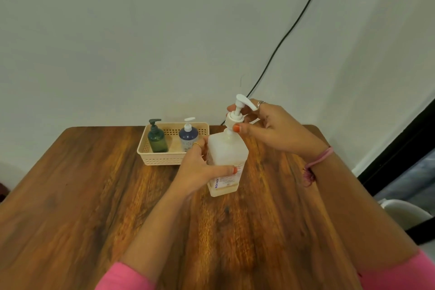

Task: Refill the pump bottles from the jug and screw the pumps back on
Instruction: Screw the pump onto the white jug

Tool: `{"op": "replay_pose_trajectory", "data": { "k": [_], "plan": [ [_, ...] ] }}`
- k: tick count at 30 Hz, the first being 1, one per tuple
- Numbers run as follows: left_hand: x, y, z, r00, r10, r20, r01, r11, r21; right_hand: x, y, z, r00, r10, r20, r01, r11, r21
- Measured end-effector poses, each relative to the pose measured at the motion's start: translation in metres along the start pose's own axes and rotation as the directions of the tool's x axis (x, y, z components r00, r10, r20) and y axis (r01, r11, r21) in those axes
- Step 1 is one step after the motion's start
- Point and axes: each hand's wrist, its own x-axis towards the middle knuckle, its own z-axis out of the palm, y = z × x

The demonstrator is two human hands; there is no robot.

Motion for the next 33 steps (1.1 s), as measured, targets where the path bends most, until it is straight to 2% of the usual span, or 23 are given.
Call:
{"op": "replay_pose_trajectory", "data": {
  "k": [4,8,14,21,27,33],
  "plan": [
    [-0.001,0.010,-0.005,1.000,0.006,-0.001,-0.006,1.000,-0.022,-0.001,-0.002,0.001,1.000,0.001,0.019,-0.001,1.000,-0.001],
    [-0.002,0.018,-0.006,0.999,0.029,-0.016,-0.029,0.999,-0.020,-0.004,-0.001,0.004,0.997,0.003,-0.075,0.004,0.996,0.089],
    [-0.004,0.021,-0.004,0.998,0.054,-0.017,-0.053,0.998,0.027,-0.004,-0.001,0.012,0.979,0.033,-0.201,-0.021,0.998,0.060],
    [-0.007,0.020,-0.002,0.998,0.059,-0.005,-0.059,0.998,0.032,-0.008,-0.001,0.023,0.966,0.040,-0.254,-0.029,0.998,0.049],
    [-0.009,0.018,-0.003,1.000,0.010,0.013,-0.010,0.999,-0.053,-0.006,-0.005,0.009,0.988,0.042,-0.148,-0.046,0.999,-0.022],
    [-0.012,0.023,-0.002,1.000,0.001,0.017,0.000,0.998,-0.056,-0.006,-0.017,-0.013,1.000,0.000,-0.022,-0.001,1.000,-0.011]
  ]
}}
